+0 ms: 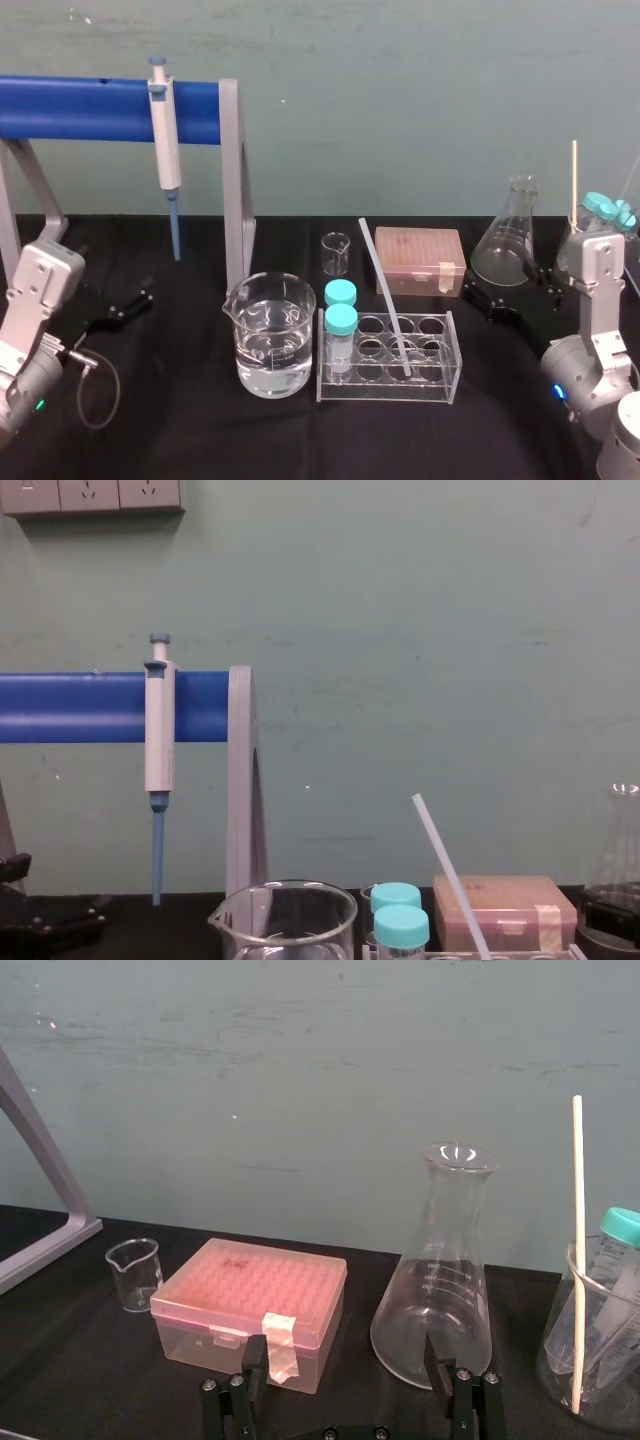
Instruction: Pick up the stirring rod with one hand, then place it down.
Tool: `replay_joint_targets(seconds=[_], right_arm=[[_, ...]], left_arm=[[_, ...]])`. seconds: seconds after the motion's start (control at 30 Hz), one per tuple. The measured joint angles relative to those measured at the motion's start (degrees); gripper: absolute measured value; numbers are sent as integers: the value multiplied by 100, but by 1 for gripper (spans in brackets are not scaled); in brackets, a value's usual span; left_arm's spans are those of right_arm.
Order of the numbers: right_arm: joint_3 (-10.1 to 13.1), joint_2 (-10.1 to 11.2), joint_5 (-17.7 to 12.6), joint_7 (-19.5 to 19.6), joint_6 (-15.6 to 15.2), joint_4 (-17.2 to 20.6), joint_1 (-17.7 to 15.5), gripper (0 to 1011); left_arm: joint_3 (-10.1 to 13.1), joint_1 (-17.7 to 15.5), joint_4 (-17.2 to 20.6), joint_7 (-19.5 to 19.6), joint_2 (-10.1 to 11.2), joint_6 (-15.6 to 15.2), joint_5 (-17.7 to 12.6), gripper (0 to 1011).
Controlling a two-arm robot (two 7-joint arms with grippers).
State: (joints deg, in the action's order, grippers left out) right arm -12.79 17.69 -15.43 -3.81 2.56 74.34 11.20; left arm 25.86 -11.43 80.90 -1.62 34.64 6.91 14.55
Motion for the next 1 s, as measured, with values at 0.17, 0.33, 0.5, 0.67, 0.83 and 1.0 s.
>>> replay_joint_targets(seconds=[0.17, 0.33, 0.5, 0.67, 0.83, 1.0], right_arm=[[-2, 2, -3, 0, 7, 3, 2, 1003], [-3, 3, -6, -2, 13, 7, 4, 1003], [-3, 3, -7, -4, 16, 10, 3, 1003], [-3, 3, -7, -7, 19, 11, 4, 1003], [-3, 4, -7, -10, 20, 11, 3, 1003], [-3, 3, -7, -10, 20, 11, 3, 1003]], left_arm=[[0, 0, 0, 0, 0, 0, 0, 1000], [0, 0, 0, 0, 0, 0, 0, 1000], [0, 0, 0, 0, 0, 0, 0, 1000], [0, 0, 0, 0, 0, 0, 0, 1000], [0, 0, 0, 0, 0, 0, 0, 1000], [0, 0, 0, 0, 0, 0, 0, 1000]])
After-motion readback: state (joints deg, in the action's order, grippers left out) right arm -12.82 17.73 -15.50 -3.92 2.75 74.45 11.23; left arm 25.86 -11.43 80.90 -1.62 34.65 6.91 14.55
